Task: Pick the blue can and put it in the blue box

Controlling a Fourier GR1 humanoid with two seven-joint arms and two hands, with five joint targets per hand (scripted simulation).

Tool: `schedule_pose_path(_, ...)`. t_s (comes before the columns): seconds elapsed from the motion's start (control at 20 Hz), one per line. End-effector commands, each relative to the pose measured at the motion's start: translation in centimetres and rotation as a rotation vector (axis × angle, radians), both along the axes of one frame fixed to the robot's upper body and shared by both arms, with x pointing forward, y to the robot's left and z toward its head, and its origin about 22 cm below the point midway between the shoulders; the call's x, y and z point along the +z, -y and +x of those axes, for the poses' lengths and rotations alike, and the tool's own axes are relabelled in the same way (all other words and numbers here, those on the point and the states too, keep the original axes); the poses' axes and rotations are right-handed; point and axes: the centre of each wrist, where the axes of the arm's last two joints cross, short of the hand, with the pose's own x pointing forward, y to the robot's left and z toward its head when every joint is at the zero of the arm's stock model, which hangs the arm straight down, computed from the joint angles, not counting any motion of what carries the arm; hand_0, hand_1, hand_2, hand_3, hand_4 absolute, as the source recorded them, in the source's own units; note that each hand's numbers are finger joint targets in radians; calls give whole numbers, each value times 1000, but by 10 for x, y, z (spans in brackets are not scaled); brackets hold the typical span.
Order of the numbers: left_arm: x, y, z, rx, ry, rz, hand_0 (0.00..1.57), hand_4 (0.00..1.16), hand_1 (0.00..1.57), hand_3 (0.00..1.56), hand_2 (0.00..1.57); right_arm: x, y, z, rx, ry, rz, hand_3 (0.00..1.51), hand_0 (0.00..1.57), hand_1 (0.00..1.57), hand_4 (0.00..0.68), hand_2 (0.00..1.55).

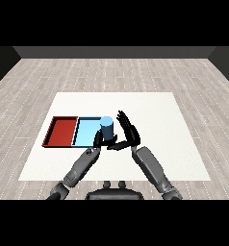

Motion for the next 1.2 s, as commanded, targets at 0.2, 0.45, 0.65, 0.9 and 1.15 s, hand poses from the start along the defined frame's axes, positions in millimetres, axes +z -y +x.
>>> schedule_pose_path(0.2,-3,-6,-1,25,5,58,1571,1127,1571,1491,1571,15,69,-32,-113,58,56,0,0,0,0,0)
schedule_pose_path(0.45,-8,-46,11,85,-6,96,1571,1137,1571,1494,1571,13,112,-43,-200,82,106,0,0,0,0,0)
schedule_pose_path(0.65,2,-84,32,140,-53,156,1571,1134,1571,1503,1571,6,135,-41,-288,70,91,0,0,0,0,0)
schedule_pose_path(0.9,-12,-130,37,313,-205,181,1571,1108,1571,1498,1571,15,137,-45,-315,56,97,0,0,0,0,0)
schedule_pose_path(1.15,-6,-179,53,390,-315,230,1571,1068,1571,1517,1571,-10,149,-39,-332,53,93,0,0,0,0,0)
